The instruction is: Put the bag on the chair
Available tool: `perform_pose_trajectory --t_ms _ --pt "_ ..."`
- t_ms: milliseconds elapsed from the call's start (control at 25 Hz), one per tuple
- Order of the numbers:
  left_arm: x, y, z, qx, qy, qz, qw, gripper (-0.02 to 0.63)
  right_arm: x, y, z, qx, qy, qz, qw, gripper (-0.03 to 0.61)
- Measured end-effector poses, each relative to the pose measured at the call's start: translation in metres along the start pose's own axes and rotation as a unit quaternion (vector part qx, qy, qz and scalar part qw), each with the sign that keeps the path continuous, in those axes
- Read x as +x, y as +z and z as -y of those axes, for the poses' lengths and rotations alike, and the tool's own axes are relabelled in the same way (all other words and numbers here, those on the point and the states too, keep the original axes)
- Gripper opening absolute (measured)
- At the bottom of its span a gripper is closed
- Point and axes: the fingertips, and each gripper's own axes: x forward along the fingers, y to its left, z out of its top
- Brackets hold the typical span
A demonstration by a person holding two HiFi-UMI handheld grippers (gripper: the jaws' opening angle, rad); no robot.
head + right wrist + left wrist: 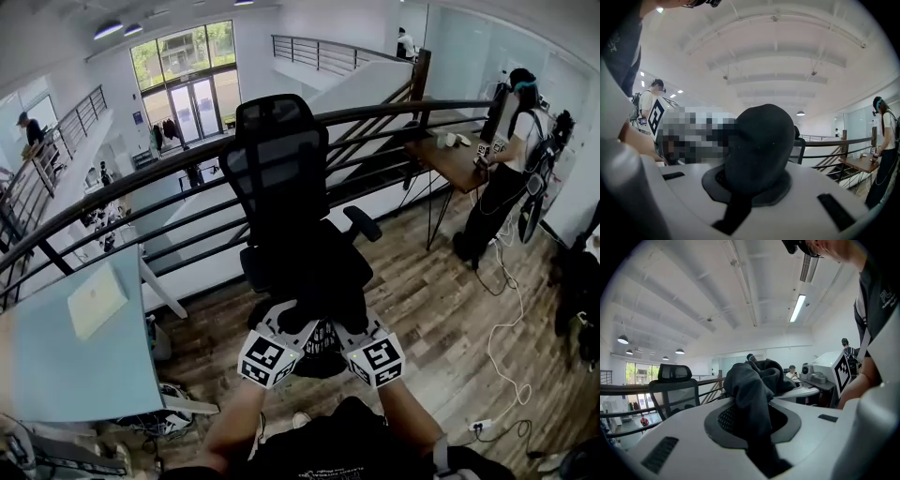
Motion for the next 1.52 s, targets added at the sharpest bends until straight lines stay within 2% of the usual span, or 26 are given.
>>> perform_pose_trajectory --t_ms 400,1000,1520 --pt "0.026 -0.007 -0.04 -0.017 0.016 0.0 0.9997 0.091 0.04 -0.005 0.026 0.011 0.009 -0.008 1.0 0.041" --pt "0.117 -0.008 -0.088 -0.033 0.055 -0.005 0.9979 0.091 0.09 -0.016 0.118 0.008 0.049 -0.012 0.999 0.041" --pt "0.182 -0.004 -0.118 -0.029 0.082 -0.012 0.9961 0.091 0.12 -0.02 0.183 0.015 0.072 -0.004 0.997 0.041"
